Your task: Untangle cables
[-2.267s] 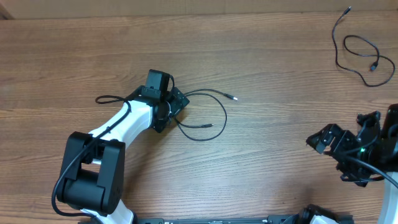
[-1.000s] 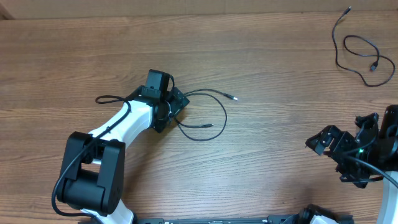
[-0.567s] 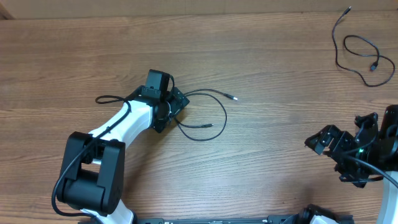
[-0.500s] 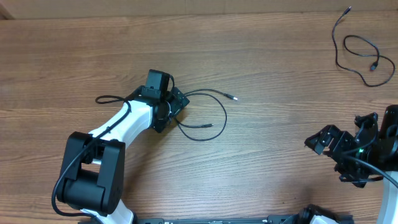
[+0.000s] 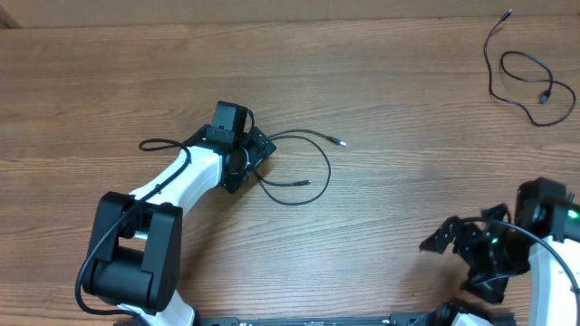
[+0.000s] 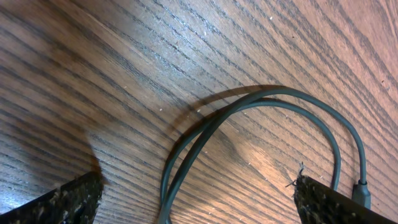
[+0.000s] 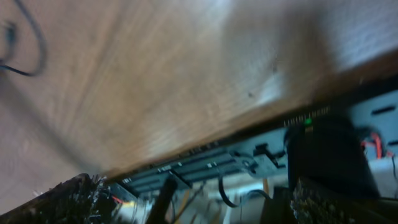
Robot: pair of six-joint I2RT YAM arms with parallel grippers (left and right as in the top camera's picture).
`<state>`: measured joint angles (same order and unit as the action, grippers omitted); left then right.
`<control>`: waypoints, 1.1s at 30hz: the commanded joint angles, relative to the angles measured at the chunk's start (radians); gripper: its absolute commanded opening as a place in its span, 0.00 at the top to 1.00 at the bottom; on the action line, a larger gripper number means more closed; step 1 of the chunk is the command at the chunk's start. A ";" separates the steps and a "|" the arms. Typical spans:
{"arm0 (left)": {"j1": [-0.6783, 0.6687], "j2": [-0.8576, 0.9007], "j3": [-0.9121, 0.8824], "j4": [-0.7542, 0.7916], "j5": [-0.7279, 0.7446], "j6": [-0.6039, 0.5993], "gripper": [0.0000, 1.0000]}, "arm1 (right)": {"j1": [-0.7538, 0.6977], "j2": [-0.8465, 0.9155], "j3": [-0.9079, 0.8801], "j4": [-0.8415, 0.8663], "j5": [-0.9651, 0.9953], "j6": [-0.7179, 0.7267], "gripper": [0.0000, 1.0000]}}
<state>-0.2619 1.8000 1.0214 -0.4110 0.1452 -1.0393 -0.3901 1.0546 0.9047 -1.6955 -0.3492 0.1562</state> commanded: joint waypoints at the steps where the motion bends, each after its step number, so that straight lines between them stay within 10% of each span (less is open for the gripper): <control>1: 0.005 0.059 -0.051 -0.014 -0.049 0.023 0.01 | 0.003 -0.003 -0.043 0.008 0.017 -0.007 0.00; 20: 0.005 0.059 -0.051 -0.014 -0.049 0.023 0.00 | 0.033 -0.004 -0.046 0.229 -0.313 0.127 0.00; 33: 0.005 0.059 -0.051 -0.014 -0.049 0.023 0.00 | 0.536 -0.003 -0.046 0.789 -0.439 0.337 0.00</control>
<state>-0.2619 1.8000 1.0214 -0.4110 0.1452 -1.0393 0.0364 1.0561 0.8581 -0.9794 -0.7780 0.3618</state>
